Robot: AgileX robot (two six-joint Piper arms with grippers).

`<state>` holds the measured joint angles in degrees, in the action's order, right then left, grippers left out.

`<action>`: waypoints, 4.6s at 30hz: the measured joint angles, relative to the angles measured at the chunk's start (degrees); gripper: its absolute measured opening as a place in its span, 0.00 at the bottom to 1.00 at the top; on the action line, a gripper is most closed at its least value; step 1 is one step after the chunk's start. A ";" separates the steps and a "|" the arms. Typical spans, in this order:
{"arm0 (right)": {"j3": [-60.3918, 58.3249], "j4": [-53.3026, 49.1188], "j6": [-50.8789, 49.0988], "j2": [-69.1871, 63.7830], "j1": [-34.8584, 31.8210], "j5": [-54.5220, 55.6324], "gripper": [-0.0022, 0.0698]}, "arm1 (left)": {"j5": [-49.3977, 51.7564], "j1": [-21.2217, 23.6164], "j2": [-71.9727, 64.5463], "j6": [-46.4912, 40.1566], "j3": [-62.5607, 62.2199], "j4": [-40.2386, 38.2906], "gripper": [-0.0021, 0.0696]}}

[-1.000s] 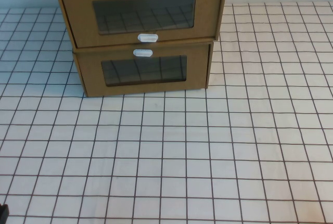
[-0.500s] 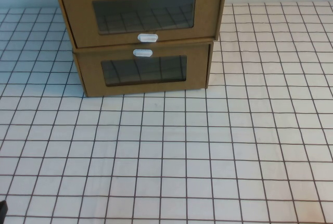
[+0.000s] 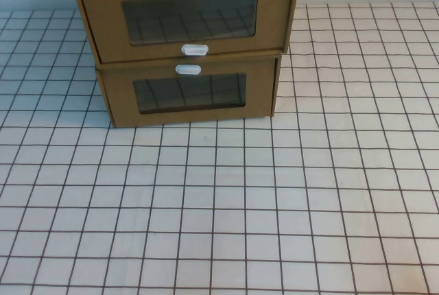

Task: Open the shoe box
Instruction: 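Pull the top drawer of the cardboard box fully open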

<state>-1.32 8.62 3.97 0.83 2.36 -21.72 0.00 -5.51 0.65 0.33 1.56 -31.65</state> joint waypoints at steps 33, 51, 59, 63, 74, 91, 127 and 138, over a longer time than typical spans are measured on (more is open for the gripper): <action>0.00 0.00 0.00 0.00 0.00 0.00 0.01 | 43.92 0.00 -74.98 -35.18 -90.00 0.17 0.03; 0.00 0.00 0.00 0.00 0.00 0.00 0.01 | 58.70 -0.65 -111.17 -34.96 -126.03 -4.81 0.03; 0.00 0.00 0.00 0.00 0.00 0.81 0.01 | 58.83 -3.16 -114.49 -35.16 -128.11 -5.27 0.03; 0.00 4.15 0.00 0.00 0.00 6.77 0.01 | 59.41 -3.16 -115.27 -35.16 -128.24 -3.23 0.03; 0.00 37.35 0.00 0.00 0.00 21.28 0.01 | 61.27 -3.16 -115.59 -35.05 -128.49 -2.36 0.03; 16.60 42.86 3.10 -12.92 0.00 -0.43 0.01 | 62.63 -3.16 -115.59 -35.05 -128.61 -2.36 0.03; 72.97 -11.83 -7.47 -88.77 45.65 -18.93 0.01 | 64.10 -3.16 -115.59 -33.12 -128.70 -2.96 0.03; 73.78 -62.19 -34.00 -94.42 54.90 -10.80 0.03 | 64.51 -3.16 -115.59 -33.02 -128.70 -3.07 0.03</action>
<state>72.46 -53.57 -30.03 -93.59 57.27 -32.53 64.51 -8.67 -114.94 -32.69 -127.15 -34.72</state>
